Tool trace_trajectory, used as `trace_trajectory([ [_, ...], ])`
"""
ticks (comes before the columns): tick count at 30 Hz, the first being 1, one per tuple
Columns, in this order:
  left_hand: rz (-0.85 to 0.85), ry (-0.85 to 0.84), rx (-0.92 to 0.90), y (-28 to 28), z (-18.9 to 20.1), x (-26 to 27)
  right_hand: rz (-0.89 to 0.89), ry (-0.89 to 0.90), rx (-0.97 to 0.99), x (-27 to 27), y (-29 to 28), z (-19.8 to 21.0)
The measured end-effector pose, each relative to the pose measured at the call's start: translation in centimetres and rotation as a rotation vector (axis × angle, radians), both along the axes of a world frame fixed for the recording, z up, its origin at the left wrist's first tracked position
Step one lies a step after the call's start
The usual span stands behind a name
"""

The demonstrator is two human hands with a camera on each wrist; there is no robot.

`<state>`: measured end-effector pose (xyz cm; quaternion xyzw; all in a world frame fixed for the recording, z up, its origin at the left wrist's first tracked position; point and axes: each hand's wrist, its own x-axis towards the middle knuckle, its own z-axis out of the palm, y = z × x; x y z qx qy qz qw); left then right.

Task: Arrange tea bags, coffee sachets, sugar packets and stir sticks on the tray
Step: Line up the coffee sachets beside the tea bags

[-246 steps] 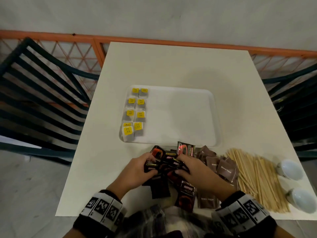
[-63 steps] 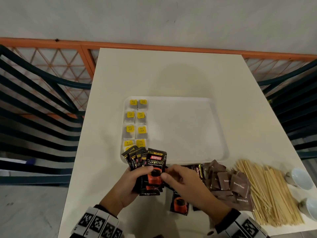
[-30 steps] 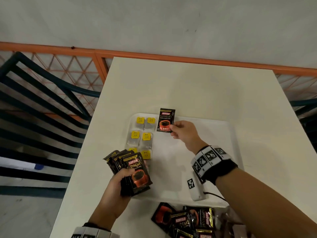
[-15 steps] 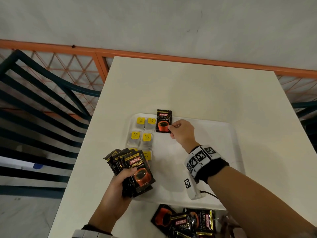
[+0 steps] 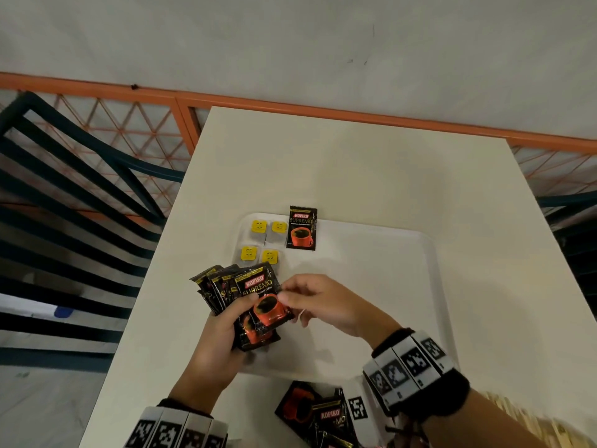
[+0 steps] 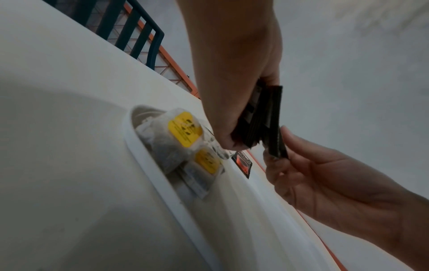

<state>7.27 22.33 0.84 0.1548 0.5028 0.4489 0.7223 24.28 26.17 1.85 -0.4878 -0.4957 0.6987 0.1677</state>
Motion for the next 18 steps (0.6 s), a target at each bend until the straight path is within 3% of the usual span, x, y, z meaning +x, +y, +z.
trace_trajectory([
  [8, -0.112, -0.064, -0.002, -0.3, 0.7, 0.4, -0.187, 0.010, -0.001, 1.4, 0.1, -0.5],
  [12, -0.143, -0.004, -0.025, -0.5, 0.5, 0.2, -0.216, 0.039, -0.006, 2.1, 0.2, -0.6],
  [15, -0.100, 0.021, -0.040, -0.6, 0.2, 0.1, -0.377, 0.020, 0.012, 3.0, 1.2, -1.0],
  [18, -0.083, 0.069, -0.066, -1.0, 0.0, -0.1, -0.600, -0.153, 0.058, 4.5, 3.1, -2.0],
])
